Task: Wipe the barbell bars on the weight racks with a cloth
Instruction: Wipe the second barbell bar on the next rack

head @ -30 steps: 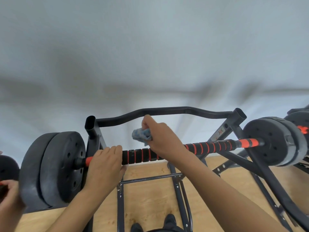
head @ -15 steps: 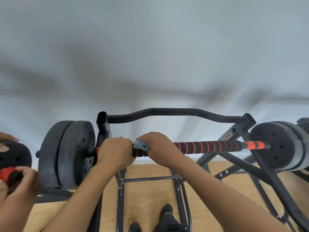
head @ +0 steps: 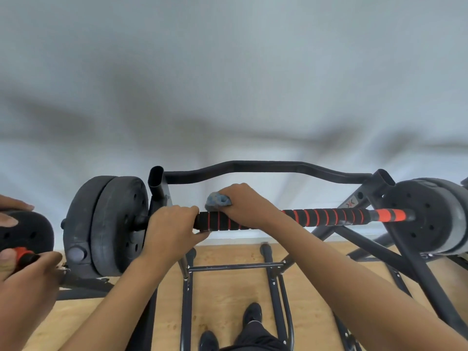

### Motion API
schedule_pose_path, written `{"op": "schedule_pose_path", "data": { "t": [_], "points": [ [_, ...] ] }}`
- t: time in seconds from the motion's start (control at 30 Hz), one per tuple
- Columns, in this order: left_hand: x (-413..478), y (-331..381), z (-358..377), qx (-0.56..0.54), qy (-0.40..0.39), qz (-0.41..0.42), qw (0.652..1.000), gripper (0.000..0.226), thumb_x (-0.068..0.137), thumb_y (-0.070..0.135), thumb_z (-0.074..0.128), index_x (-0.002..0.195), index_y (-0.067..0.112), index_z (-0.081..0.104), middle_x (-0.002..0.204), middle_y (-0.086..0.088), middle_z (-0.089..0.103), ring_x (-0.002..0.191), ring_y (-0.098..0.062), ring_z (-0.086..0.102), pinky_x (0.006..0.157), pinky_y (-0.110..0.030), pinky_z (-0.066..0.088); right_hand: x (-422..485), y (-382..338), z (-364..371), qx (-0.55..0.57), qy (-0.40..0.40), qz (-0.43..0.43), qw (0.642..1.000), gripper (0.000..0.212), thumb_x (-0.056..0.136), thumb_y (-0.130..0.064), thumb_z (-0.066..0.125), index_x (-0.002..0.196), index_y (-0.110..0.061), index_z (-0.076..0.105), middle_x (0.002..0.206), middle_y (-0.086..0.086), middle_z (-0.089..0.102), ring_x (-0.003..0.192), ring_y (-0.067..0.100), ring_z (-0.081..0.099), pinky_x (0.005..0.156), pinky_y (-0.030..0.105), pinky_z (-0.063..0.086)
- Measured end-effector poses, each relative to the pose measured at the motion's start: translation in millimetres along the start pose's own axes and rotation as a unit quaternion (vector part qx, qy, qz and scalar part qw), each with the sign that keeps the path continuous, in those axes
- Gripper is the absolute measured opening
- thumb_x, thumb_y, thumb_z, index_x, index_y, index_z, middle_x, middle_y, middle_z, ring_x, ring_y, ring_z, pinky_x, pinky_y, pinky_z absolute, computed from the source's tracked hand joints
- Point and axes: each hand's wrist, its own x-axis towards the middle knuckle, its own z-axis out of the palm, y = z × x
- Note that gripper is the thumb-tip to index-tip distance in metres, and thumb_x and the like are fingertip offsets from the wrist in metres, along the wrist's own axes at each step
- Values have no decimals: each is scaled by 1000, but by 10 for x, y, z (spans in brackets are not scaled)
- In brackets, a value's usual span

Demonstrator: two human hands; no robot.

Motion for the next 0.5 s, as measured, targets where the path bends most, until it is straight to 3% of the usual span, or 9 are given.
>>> {"op": "schedule_pose_path", "data": {
  "t": [0.1,0.17,0.23,0.33,0.4,0.5],
  "points": [
    [60,14,-19,37,-15,-3,999,36,93,59,61,76,28,65,61,9,60,53,-16,59,55,-29,50,-50,-85,99,12,-5,-6,1000,23,99,-20,55,85,-6,66,77,9,66,66,20,61,63,32,52],
    [160,25,-111,68,-70,-22,995,48,98,67,44,81,28,67,66,8,59,59,-15,61,58,-27,51,-132,-99,170,14,11,-12,1000,14,98,-16,56,89,-12,66,80,4,66,71,20,61,67,30,47],
    [236,18,-163,57,-104,-31,992,60,94,78,39,79,27,65,65,8,57,59,-14,61,61,-27,54,-200,-87,224,-12,36,-29,999,16,95,-11,58,107,-16,68,92,2,68,81,19,62,74,26,48],
    [310,-18,-195,31,-157,-41,986,63,87,86,43,79,27,63,66,8,61,62,-12,64,67,-32,60,-288,-62,276,-46,65,-76,994,42,93,-4,59,132,-19,61,122,3,69,108,23,64,90,27,50],
    [383,-48,-235,11,-202,-32,979,59,84,84,50,82,26,63,69,8,63,64,-11,65,71,-34,61,-335,-21,297,-65,71,-125,987,56,90,1,60,143,-15,54,142,3,59,129,23,55,105,35,47],
    [492,-91,-261,-27,-261,-19,965,55,81,81,60,82,25,64,70,8,66,66,-12,66,72,-34,61,-410,69,315,-147,59,-183,970,65,88,4,66,148,-12,49,153,5,48,143,22,43,117,39,37]
  ]
}}
